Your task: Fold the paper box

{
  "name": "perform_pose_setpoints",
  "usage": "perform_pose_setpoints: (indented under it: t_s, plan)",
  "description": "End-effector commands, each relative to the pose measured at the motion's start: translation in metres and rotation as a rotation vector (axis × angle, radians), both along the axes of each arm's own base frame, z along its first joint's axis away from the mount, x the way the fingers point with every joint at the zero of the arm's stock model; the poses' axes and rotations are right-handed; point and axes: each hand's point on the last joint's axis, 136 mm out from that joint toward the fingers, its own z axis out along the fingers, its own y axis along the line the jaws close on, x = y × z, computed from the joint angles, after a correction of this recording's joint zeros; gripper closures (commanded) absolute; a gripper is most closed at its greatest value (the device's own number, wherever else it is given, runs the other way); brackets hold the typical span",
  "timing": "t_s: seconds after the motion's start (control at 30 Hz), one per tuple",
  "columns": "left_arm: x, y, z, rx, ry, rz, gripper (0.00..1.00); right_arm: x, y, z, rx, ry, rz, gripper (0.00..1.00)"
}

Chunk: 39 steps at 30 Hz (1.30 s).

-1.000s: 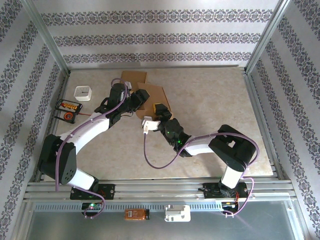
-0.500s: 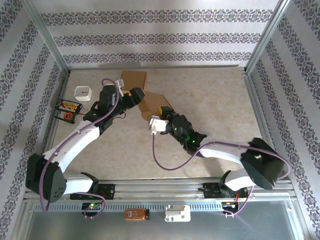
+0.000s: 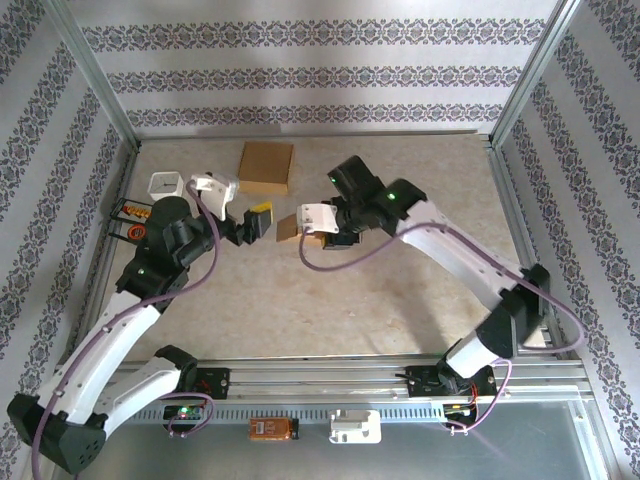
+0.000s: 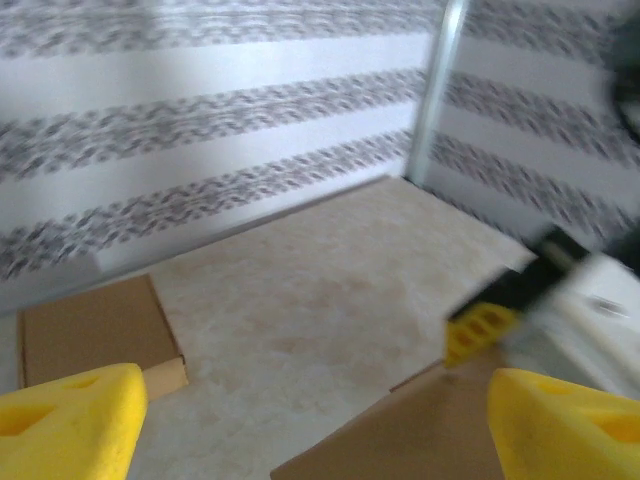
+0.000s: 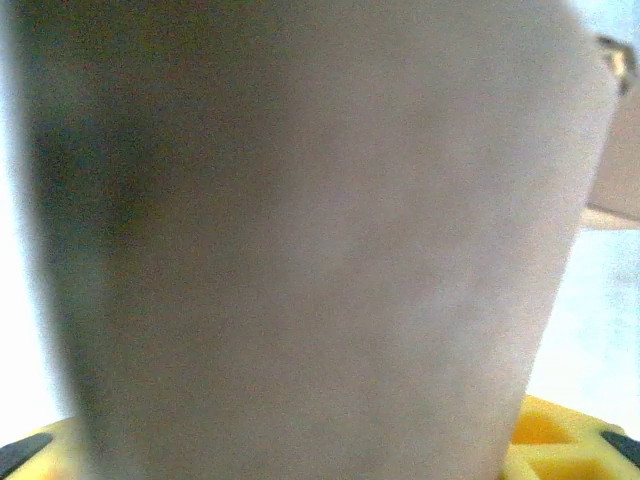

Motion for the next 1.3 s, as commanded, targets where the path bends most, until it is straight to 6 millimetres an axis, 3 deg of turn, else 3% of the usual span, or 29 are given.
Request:
perform_pose_setpoints:
  t_s: [0.0, 0.2, 0.5, 0.7, 0.87, 1.03, 1.17, 1.27]
  plan:
    - [-0.046, -0.027, -0.029, 0.210, -0.069, -0.340, 0.08, -0.046, -0.022, -0.032, -0.187, 0.317, 0.069, 0.49]
    - [-0.061, -0.017, -0.069, 0.394, 0.044, -0.396, 0.01, -0.028, -0.001, -0.050, -0.215, 0.348, 0.100, 0.46]
    - [-0.056, -0.006, -0.082, 0.470, 0.011, -0.344, 0.01, -0.012, 0.015, -0.071, -0.179, 0.369, 0.025, 0.45]
    - [-0.052, -0.007, -0.085, 0.473, 0.001, -0.338, 0.01, -0.008, 0.025, -0.044, -0.026, 0.305, 0.000, 0.26]
    - [-0.051, -0.008, -0.087, 0.454, 0.009, -0.340, 0.01, -0.012, 0.029, -0.022, 0.077, 0.280, 0.001, 0.23]
    - [-0.050, -0.015, -0.075, 0.365, 0.014, -0.336, 0.01, -0.012, 0.029, 0.001, 0.181, 0.281, -0.056, 0.22]
    - [-0.043, -0.019, -0.059, 0.192, 0.095, -0.270, 0.01, -0.003, 0.025, 0.033, 0.342, 0.320, -0.243, 0.22]
    - [-0.031, -0.011, -0.058, 0.057, 0.225, -0.128, 0.01, 0.009, 0.009, 0.056, 0.502, 0.414, -0.482, 0.23]
